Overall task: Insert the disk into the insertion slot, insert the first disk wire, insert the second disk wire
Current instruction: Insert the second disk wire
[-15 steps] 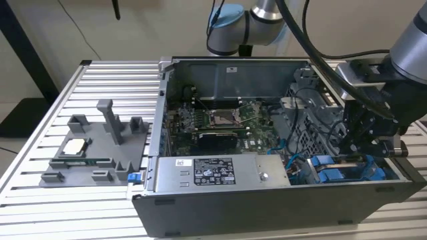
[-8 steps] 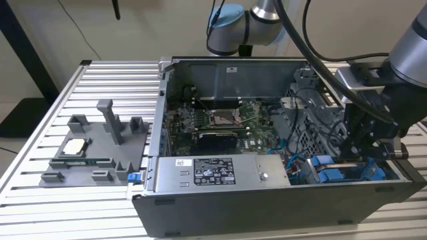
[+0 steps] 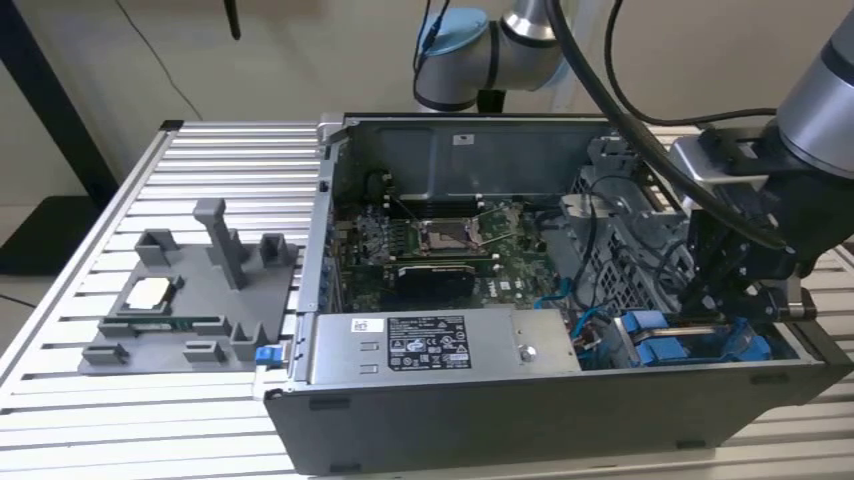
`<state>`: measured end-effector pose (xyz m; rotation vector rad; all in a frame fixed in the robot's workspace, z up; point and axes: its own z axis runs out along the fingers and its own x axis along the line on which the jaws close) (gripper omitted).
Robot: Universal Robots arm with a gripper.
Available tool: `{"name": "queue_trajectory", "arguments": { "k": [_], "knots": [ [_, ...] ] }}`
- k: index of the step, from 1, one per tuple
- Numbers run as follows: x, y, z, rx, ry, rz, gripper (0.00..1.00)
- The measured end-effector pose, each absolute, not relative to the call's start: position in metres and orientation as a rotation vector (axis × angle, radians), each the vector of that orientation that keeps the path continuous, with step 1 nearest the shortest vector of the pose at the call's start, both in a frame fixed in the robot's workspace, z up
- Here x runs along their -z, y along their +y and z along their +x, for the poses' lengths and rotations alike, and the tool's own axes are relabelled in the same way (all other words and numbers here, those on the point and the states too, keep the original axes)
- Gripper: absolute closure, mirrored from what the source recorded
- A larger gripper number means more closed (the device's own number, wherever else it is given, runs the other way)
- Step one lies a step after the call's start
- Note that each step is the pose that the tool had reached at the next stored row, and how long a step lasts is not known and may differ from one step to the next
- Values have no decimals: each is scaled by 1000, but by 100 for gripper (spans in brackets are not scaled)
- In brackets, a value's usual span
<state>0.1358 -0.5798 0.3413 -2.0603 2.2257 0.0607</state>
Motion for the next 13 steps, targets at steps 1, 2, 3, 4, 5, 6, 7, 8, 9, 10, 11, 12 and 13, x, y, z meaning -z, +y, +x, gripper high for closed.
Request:
{"name": "queue_trajectory", "arguments": {
  "k": [1,2,3,4,5,6,7,8,9,10,11,12,13],
  "knots": [
    [-341,-580,136,-61,2225,-2060,84],
    [-339,-580,136,-59,2225,-2060,84],
    [-338,-580,136,-57,2225,-2060,84],
    [-337,-580,136,-58,2224,-2059,82],
    [-336,-580,136,-58,2224,-2059,82],
    [-337,-580,136,-58,2224,-2059,76],
    [-340,-580,136,-59,2225,-2059,76],
    [-345,-580,136,-60,2225,-2059,76],
    [-349,-580,136,-60,2226,-2059,76],
    [-351,-580,136,-60,2226,-2059,76],
    [-354,-580,136,-60,2227,-2058,76],
    [-356,-580,136,-60,2227,-2058,76],
    [-358,-580,136,-60,2228,-2057,76]
  ]
}}
